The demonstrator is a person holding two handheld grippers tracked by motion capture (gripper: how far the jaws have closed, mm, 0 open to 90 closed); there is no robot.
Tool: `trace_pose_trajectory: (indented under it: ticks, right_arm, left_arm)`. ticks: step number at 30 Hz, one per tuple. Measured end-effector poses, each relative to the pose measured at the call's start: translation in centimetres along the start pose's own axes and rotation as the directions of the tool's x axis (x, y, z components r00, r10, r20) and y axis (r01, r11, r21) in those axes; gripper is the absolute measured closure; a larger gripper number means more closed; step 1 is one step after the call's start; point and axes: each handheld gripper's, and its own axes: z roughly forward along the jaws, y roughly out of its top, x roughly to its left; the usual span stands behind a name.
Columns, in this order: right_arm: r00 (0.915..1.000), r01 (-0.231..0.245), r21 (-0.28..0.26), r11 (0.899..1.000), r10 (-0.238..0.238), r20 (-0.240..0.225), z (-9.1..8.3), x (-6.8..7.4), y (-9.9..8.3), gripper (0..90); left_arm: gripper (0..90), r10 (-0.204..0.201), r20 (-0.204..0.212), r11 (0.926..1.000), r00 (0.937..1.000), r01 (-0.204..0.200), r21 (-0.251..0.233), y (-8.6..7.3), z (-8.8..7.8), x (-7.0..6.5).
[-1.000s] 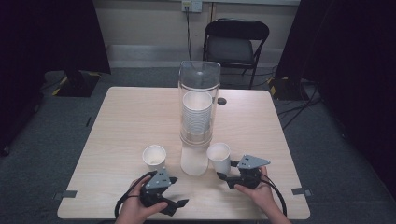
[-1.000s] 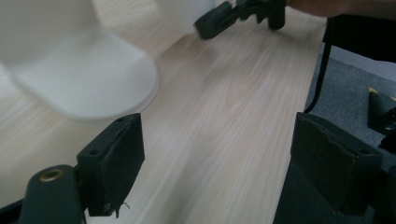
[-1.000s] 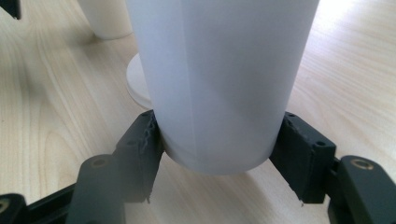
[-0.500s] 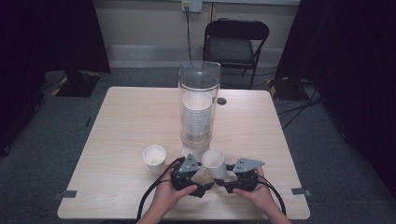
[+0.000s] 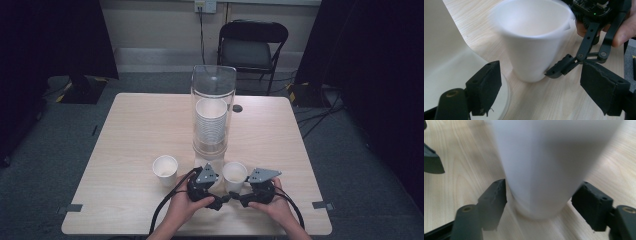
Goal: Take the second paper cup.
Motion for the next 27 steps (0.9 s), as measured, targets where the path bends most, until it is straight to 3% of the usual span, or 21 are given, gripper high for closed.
trace_pose_trajectory:
  ticks: [6, 10, 13, 17, 27]
  right_arm:
    - [0.9993, 0.029, 0.032, 0.999, -0.03, 0.024, -0.5, 0.1, 0.0, 15.5]
    - [0.9998, 0.016, 0.074, 0.997, -0.017, 0.007, -1.4, -0.7, -0.4, 14.3]
    - [0.9998, 0.009, 0.11, 0.994, -0.011, 0.018, -2.1, -1.4, -1.2, 14.6]
    - [0.9994, -0.002, 0.105, 0.994, -0.002, 0.034, -3.2, -2.0, -1.7, 14.2]
    - [0.9973, -0.025, 0.112, 0.993, 0.017, 0.072, -4.9, -3.2, -2.7, 14.3]
  left_arm:
    - [17.1, 0.004, 0.014, 1.0, 0.9999, -0.004, 0.008, -0.4, -0.2, -0.2]
    - [17.3, 0.015, 0.022, 0.9975, 0.9996, -0.017, 0.069, -1.7, -0.8, -0.3]
    - [17.5, 0.016, 0.031, 0.9948, 0.9994, -0.019, 0.1, -3.1, -1.6, -0.1]
    - [17.7, 0.026, 0.019, 0.9916, 0.9995, -0.028, 0.126, -4.5, -2.7, 0.3]
    - [18.9, 0.002, 0.005, 0.9897, 1.0, -0.003, 0.143, -7.0, -5.4, 1.6]
